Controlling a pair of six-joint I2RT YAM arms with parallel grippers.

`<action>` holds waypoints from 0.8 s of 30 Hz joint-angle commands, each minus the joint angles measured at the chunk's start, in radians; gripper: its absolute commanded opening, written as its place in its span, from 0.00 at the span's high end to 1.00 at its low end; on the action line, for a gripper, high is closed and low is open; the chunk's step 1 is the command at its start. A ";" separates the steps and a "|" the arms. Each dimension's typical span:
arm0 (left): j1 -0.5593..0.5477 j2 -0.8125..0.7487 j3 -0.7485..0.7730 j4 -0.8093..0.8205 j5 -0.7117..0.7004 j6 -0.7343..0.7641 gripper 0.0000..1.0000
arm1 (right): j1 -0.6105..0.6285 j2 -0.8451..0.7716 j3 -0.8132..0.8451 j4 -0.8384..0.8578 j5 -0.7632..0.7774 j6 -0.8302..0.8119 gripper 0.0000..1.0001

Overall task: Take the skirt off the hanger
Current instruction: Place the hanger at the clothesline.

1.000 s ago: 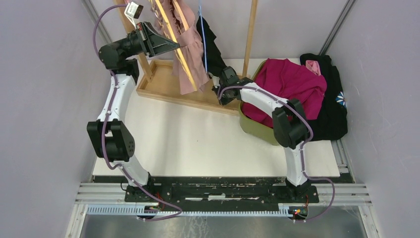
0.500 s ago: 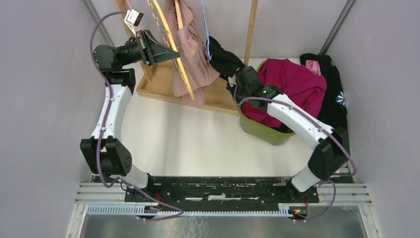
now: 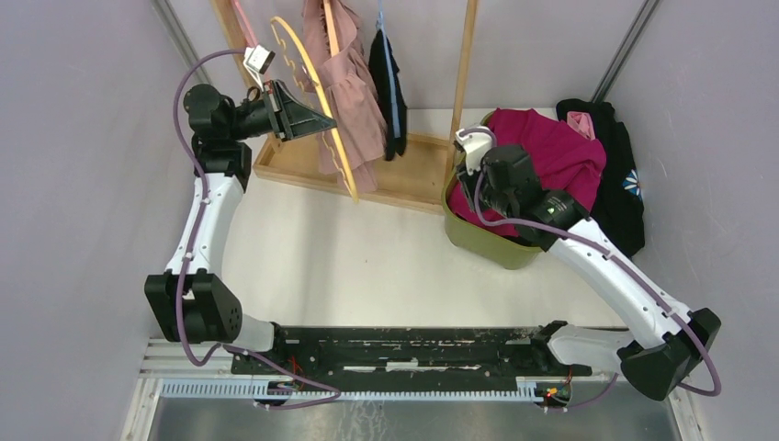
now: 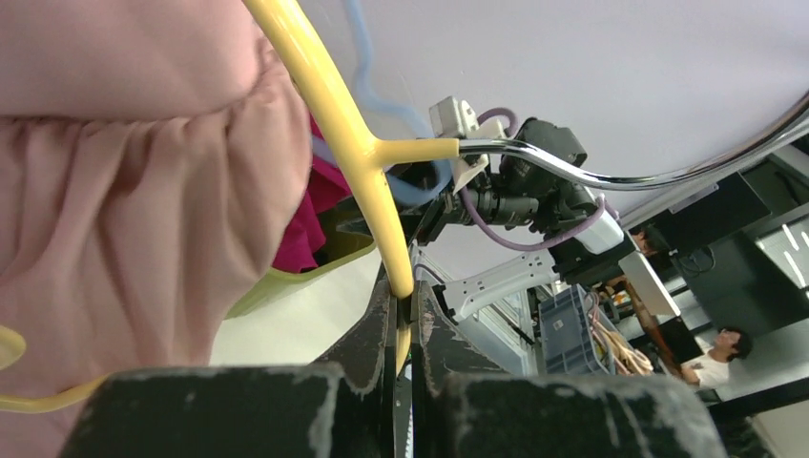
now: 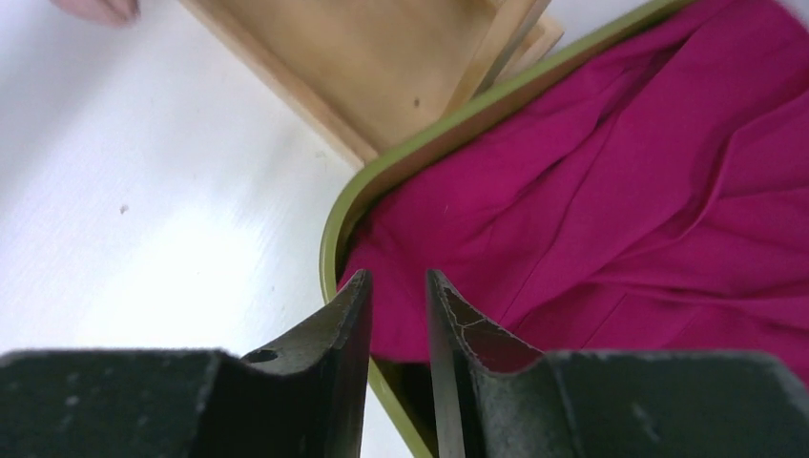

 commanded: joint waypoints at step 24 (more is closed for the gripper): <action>-0.013 -0.199 -0.155 0.012 -0.162 0.031 0.97 | 0.445 0.222 0.416 0.093 -0.040 0.036 0.69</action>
